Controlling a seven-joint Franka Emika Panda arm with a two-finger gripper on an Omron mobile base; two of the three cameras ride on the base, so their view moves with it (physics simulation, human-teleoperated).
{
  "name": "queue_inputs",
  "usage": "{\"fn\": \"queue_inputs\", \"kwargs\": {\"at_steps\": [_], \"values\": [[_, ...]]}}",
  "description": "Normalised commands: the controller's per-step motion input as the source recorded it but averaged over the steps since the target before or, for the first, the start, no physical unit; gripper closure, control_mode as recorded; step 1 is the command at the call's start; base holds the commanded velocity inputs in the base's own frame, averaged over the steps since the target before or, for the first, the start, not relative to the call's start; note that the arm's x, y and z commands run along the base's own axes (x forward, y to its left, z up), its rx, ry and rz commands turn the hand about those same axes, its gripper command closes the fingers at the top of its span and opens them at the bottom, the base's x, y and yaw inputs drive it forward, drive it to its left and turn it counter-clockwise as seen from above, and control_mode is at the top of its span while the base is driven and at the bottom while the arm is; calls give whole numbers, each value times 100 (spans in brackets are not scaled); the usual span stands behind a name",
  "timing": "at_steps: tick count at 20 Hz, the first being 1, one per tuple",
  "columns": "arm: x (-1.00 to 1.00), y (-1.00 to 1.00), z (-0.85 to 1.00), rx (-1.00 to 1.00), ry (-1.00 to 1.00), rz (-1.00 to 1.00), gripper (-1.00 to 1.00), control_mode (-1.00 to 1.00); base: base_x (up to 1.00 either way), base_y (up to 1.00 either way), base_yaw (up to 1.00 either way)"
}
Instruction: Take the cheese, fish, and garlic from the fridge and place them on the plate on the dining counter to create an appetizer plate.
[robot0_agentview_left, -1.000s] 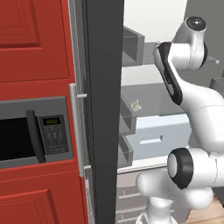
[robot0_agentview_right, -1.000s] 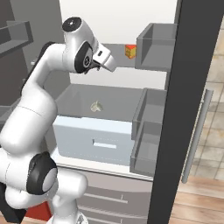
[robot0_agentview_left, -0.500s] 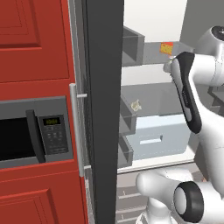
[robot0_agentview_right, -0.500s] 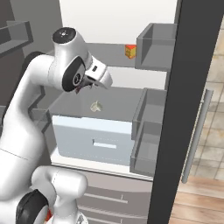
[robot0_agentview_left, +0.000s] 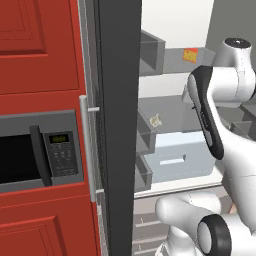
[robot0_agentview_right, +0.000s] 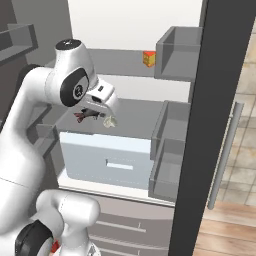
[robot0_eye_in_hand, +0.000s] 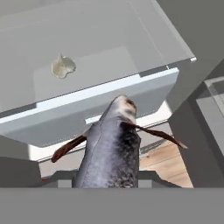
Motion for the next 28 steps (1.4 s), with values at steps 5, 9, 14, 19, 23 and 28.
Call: {"fn": "queue_inputs", "kwargs": {"at_steps": [5,9,14,19,23,28], "values": [[-15,2,-9,0,5,0,100,100,-34,0,0],[0,0,0,0,0,0,100,100,-100,0,-2],[0,0,0,0,0,0,100,100,-98,0,-2],[0,0,0,0,0,0,100,100,-51,0,26],[0,0,0,0,0,0,100,100,-31,0,91],[0,0,0,0,0,0,100,100,-53,2,97]]}}
